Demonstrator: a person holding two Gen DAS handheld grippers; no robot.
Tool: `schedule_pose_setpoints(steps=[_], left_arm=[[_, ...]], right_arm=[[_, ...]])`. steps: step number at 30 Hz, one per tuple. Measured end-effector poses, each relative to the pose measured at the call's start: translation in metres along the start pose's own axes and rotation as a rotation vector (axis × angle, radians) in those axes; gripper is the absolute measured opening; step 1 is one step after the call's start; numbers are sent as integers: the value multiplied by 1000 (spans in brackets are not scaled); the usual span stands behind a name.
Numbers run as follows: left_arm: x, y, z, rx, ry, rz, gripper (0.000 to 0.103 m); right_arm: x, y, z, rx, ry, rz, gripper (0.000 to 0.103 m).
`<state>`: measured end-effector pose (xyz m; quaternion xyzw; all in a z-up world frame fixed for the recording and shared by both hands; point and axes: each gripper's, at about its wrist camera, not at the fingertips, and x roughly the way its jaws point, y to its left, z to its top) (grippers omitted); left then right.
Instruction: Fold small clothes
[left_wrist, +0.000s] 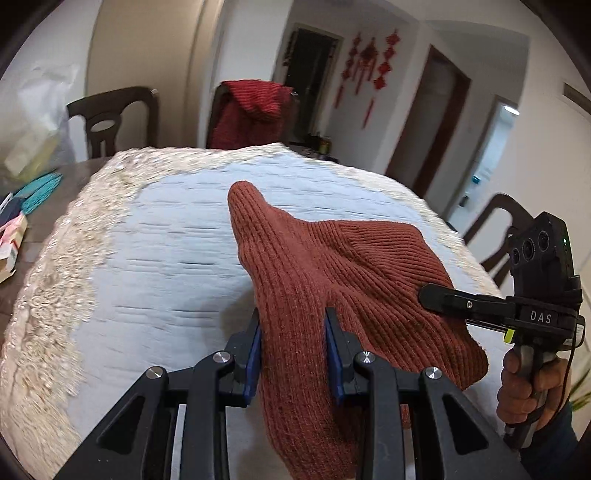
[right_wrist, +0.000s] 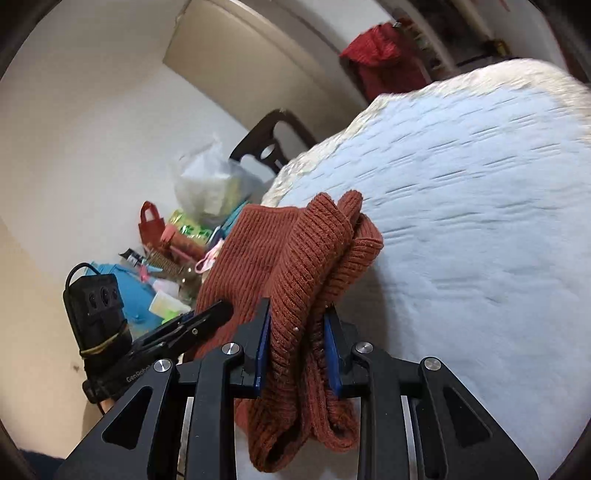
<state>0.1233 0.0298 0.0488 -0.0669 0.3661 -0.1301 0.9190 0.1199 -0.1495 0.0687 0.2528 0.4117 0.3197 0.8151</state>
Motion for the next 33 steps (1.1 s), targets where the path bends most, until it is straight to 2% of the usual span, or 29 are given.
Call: schedule_pose_setpoints(steps=[3,5,6,7,10,16,17,19,21,23,27,30,32,33], left_arm=[[21,25,-4,-30,44,29,35],[32,37,-12,-63,62,44,44],[32,40,-13,-77,49,43,51],[27,43,-15,-84,44,50,54],[16,38,-18,-70,24,85,54],[-12,21,-25,-42,-29,175,53],[-18,16,-29,-39,-43,177,53],[-24,13,-36,-36,-50,179,50],[-17,8,-43,-23,-23,170,45],[-9,8,-47,-26,-2,184,45],[-23,4,-48,-35,-14,191,45],[-32,-1,-56,-19,-15,228,49],[-34,-3,-62,-17,-10,247,55],[-34,-2,-65,-19,-4,254,57]], right_arm=[[34,-8,5,8,58,2,26],[50,-18,4,21,90,-40,28],[52,-22,4,29,98,-60,30],[53,-25,3,40,106,-58,32],[38,-25,1,31,84,-92,36],[1,23,-7,-156,-6,-206,36],[-2,34,-15,-204,1,-219,34],[1,45,-25,-261,24,-235,12],[11,48,-39,-305,73,-270,10],[20,39,-44,-313,105,-316,10],[8,38,-43,-292,89,-310,10],[-3,49,-51,-331,81,-324,17],[-3,53,-60,-351,93,-347,26],[-3,53,-66,-362,105,-366,34]])
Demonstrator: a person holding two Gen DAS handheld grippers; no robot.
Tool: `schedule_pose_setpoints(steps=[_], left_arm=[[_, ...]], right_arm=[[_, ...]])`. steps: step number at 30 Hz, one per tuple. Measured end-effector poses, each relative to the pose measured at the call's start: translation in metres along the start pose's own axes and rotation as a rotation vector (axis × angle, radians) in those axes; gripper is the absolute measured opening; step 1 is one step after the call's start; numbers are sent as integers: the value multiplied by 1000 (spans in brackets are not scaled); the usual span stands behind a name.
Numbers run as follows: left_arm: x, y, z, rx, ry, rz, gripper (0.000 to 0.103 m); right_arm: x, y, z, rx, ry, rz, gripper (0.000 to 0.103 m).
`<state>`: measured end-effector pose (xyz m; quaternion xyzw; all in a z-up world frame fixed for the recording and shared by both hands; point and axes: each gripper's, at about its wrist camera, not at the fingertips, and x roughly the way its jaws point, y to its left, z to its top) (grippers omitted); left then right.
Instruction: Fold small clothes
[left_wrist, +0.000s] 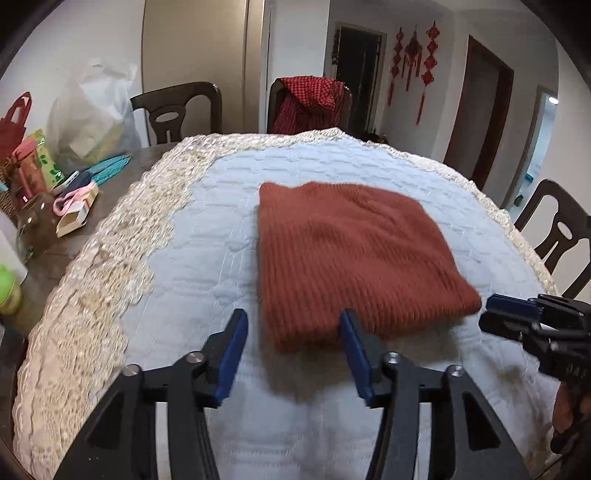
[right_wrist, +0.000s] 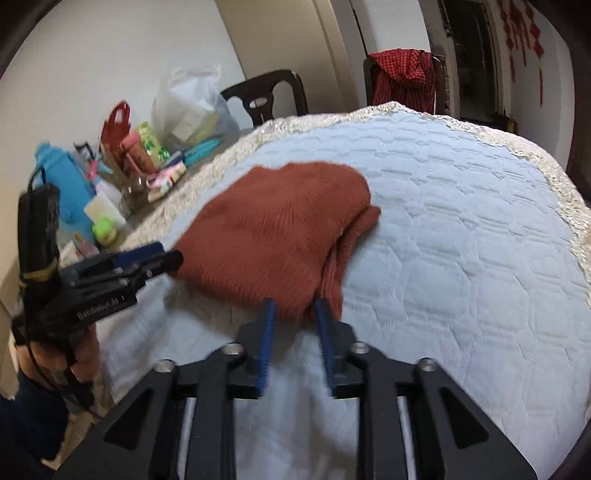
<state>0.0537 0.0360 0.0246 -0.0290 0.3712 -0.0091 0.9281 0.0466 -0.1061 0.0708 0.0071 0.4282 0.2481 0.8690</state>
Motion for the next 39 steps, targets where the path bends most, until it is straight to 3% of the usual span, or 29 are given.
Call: schedule_pose_setpoints(steps=[1,8,15,39], left_arm=[[0,0,-4,-1,8,8,57],[17,1,-22,9,96,50,59],[14,-3,-29,26,80,70,65],[14,-6,-31,34,79,70,72]], right_arm=[[1,2,-4,-6,9,-14,39],[11,4,-29,-58,77,-149,39],[13,7,-32,-84,64,-185,43],[11,6,-34,-72,57,-167,46]])
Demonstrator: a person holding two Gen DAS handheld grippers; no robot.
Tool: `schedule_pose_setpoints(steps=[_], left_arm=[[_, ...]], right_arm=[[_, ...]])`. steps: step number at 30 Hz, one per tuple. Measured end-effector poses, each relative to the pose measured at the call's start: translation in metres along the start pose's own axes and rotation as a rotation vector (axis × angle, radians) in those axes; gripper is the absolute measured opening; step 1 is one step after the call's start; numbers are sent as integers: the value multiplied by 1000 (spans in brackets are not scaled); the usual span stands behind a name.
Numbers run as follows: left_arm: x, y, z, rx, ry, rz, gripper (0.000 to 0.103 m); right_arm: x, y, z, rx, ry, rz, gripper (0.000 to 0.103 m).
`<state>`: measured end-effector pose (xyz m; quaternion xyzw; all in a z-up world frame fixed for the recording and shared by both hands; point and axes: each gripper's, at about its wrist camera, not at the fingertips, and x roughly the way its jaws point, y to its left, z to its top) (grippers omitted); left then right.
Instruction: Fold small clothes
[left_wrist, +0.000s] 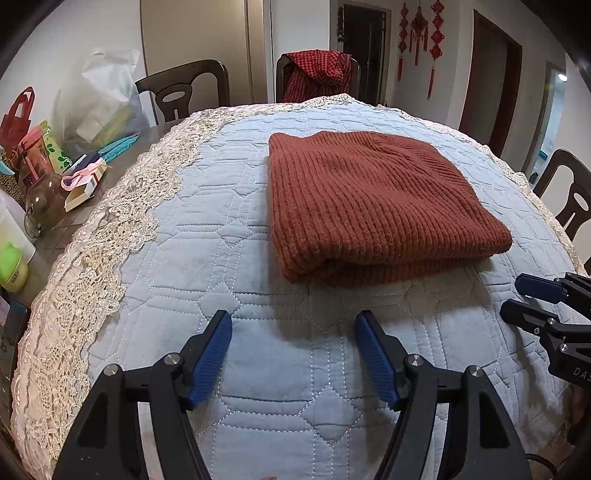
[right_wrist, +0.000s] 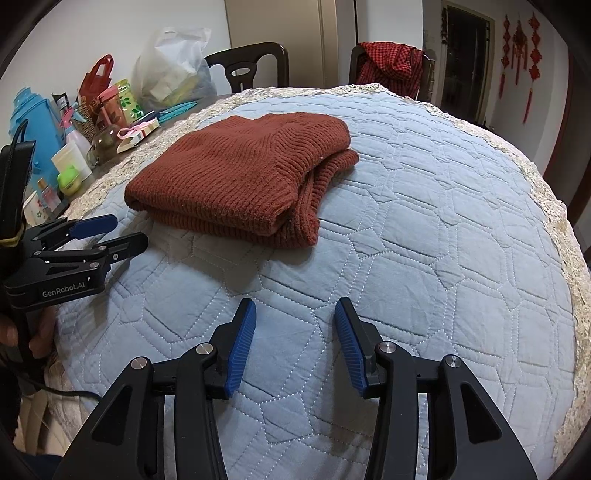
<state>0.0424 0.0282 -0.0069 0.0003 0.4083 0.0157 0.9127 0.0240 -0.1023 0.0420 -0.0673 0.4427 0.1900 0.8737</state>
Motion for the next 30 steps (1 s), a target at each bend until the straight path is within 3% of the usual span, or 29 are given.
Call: schedule_pose_setpoints(steps=[30], left_arm=[[1,0,-1,-7,7,-2,76]], right_arm=[[0,0,0,2,0,16,49]])
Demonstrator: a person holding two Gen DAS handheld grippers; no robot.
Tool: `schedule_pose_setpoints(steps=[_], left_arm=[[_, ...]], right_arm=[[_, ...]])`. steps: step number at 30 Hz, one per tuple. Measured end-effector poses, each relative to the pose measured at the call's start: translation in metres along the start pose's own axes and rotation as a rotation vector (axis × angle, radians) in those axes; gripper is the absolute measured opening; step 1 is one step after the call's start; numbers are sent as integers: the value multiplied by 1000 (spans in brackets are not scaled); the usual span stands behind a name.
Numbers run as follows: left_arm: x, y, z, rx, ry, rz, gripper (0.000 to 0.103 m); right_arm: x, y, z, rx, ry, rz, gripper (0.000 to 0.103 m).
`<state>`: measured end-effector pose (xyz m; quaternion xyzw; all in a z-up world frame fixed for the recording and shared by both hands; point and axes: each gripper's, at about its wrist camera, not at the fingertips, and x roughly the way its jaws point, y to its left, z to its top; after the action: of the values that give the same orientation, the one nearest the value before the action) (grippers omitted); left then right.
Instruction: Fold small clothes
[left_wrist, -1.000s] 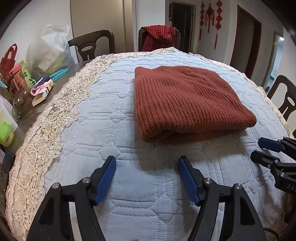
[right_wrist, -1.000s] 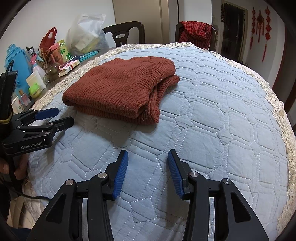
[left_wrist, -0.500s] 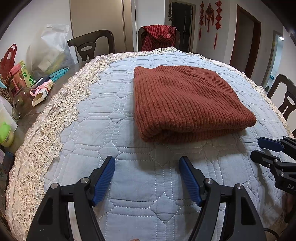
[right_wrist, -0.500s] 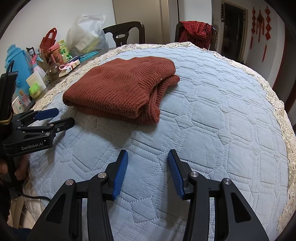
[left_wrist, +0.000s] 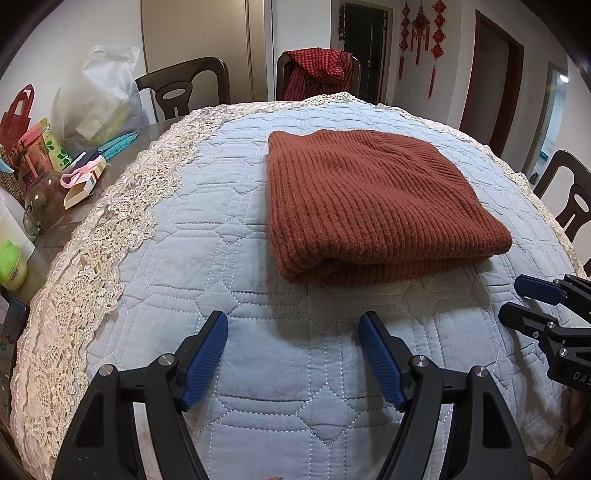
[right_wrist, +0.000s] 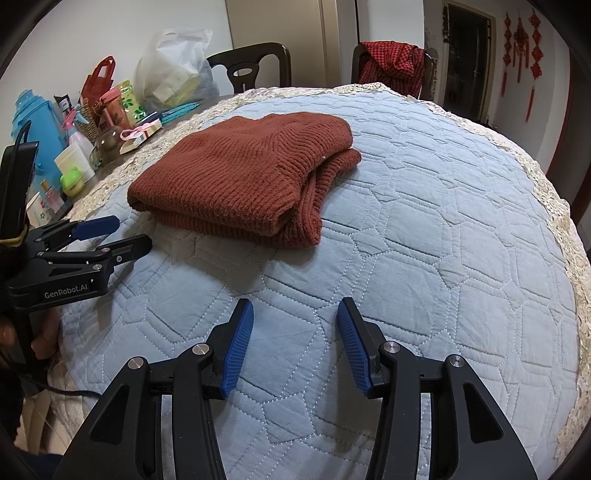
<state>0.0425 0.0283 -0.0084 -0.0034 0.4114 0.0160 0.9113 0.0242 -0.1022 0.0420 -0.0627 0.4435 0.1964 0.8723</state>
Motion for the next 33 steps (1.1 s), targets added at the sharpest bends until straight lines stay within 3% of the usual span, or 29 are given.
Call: schedule_pose_setpoints(steps=[33], left_arm=[[0,-3,-1,2,8,-6,80]], right_arm=[[0,1,0,3,-1,4,49]])
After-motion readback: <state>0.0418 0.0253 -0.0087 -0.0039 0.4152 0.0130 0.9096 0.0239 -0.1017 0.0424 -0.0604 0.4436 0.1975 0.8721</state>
